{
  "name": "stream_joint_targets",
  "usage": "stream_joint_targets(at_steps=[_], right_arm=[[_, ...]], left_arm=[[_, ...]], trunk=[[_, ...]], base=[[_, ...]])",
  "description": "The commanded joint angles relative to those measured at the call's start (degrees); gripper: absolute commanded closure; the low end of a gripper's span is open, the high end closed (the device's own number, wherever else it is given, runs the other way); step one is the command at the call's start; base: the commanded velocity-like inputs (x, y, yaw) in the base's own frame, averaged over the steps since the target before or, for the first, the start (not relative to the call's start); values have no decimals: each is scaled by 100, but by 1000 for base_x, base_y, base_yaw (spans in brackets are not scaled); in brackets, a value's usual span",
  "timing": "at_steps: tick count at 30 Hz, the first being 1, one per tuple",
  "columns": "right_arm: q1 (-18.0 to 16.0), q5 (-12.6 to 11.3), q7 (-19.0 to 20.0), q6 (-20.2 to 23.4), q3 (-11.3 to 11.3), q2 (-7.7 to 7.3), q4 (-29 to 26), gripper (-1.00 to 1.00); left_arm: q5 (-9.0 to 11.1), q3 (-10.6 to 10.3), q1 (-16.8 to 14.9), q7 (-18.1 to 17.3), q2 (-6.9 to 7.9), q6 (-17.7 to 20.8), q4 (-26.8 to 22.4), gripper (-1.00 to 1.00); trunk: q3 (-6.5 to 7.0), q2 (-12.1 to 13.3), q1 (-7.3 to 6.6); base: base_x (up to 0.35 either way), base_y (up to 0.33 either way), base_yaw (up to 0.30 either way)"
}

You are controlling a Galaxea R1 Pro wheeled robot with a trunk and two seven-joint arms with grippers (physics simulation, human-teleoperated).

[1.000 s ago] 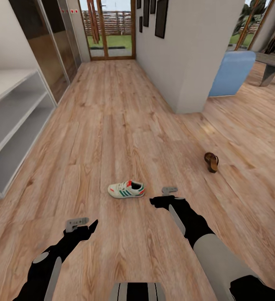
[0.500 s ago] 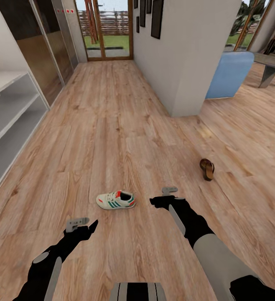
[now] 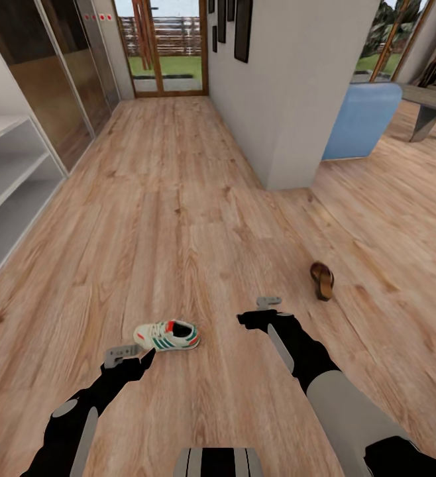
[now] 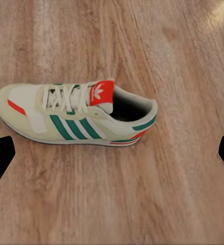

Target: Pick up the two gym shoes and the two sandals from the corridor floor and place them onto the hallstand (shoe rack) in the corridor, making sure they are on the rack and not on the floor. Arrange them so the two gym shoes are next to each other and the two sandals are next to each other.

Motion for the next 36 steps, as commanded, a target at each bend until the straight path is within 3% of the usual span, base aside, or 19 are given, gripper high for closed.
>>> stream_joint_targets(at_steps=[1, 16, 36], right_arm=[[0, 0, 0, 0, 0, 0, 0, -100], [0, 0, 3, 0, 0, 0, 4, -100], [-12, -13, -18, -53, -18, -9, 313, -100]], left_arm=[[-3, -1, 0, 0, 0, 0, 0, -100], [1, -4, 0, 0, 0, 0, 0, -100], [-13, -16, 9, -35, 25, -43, -26, -100]], trunk=[[-1, 0, 0], [30, 0, 0], [30, 0, 0]], base=[[162, -96, 0], [20, -11, -97], [0, 0, -2]])
